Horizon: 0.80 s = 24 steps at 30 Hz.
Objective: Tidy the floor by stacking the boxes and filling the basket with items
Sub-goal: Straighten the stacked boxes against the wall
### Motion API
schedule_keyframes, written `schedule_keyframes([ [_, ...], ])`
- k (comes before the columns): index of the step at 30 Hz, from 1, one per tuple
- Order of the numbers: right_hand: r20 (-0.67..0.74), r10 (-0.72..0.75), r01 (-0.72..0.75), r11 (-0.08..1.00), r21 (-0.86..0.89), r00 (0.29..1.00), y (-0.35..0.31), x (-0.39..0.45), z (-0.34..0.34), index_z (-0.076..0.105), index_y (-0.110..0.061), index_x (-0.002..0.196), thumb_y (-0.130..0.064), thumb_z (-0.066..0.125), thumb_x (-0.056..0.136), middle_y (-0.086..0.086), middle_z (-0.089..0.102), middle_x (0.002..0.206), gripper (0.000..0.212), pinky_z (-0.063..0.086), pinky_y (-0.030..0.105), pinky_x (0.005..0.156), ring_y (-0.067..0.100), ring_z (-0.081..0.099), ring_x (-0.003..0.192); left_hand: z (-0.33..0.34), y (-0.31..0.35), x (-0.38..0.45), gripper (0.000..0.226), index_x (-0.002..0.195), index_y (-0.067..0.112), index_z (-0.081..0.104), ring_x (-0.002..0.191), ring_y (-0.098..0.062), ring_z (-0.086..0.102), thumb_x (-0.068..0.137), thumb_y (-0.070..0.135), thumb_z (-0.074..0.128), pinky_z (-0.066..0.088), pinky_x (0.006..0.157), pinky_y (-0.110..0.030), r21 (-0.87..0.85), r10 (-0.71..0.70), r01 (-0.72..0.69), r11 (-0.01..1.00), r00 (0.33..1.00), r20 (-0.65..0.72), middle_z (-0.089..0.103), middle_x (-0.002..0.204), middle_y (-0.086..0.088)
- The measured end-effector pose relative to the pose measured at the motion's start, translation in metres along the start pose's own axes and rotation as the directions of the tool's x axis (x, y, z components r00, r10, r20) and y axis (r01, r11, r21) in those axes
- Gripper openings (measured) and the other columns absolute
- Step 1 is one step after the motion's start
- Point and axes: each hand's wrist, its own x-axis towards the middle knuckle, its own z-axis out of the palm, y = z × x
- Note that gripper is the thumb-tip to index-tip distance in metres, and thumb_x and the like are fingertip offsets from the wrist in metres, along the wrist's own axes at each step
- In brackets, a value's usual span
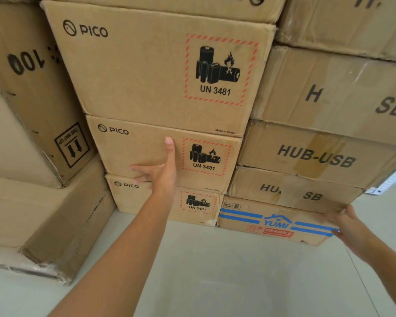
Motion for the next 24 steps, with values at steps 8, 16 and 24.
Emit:
schedule_keyframes([
  [8, -0.387, 0.017, 0.019, 0.996, 0.089, 0.922, -0.026, 0.009, 0.031, 0.038, -0.003, 0.134, -0.026, 0.051, 0.055, 0.022, 0.053, 0.125, 0.083, 0.045, 0.049, 0.092, 0.04, 0.053, 0.108, 0.011, 0.01, -0.028, 0.101, 0.146, 0.019, -0.02, 0.143, -0.033, -0.013, 0.079, 0.068, 0.039, 0.003, 0.115, -0.047, 0.199, 0.426, -0.4, 0.895, 0.897, -0.113, -0.027, 0.153, -0.011],
  [16, -0.501, -0.609, 0.511, 0.792, -0.335, 0.615, -0.148, -0.068, 0.065, -0.011, -0.029, 0.144, 0.001, 0.062, 0.079, 0.015, -0.009, 0.157, 0.101, 0.019, 0.047, 0.113, 0.037, 0.007, 0.144, 0.052, 0.088, -0.074, 0.089, 0.14, 0.031, -0.027, 0.132, -0.014, -0.041, 0.075, 0.074, 0.016, -0.018, 0.109, -0.039, 0.378, 0.84, -0.832, 0.406, 0.503, 0.205, -0.051, 0.138, 0.006],
  [24, -0.42, -0.871, 0.562, 0.487, -0.668, 0.255, -0.193, -0.108, 0.004, 0.016, -0.045, 0.145, -0.031, 0.056, 0.056, 0.029, 0.032, 0.142, 0.098, 0.046, 0.068, 0.077, 0.058, 0.052, 0.103, 0.067, 0.166, -0.114, 0.08, 0.141, 0.027, -0.028, 0.133, -0.019, -0.041, 0.087, 0.054, 0.025, -0.022, 0.107, -0.047, 0.472, 0.863, -0.881, -0.01, 0.231, 0.449, -0.048, 0.142, 0.002],
])
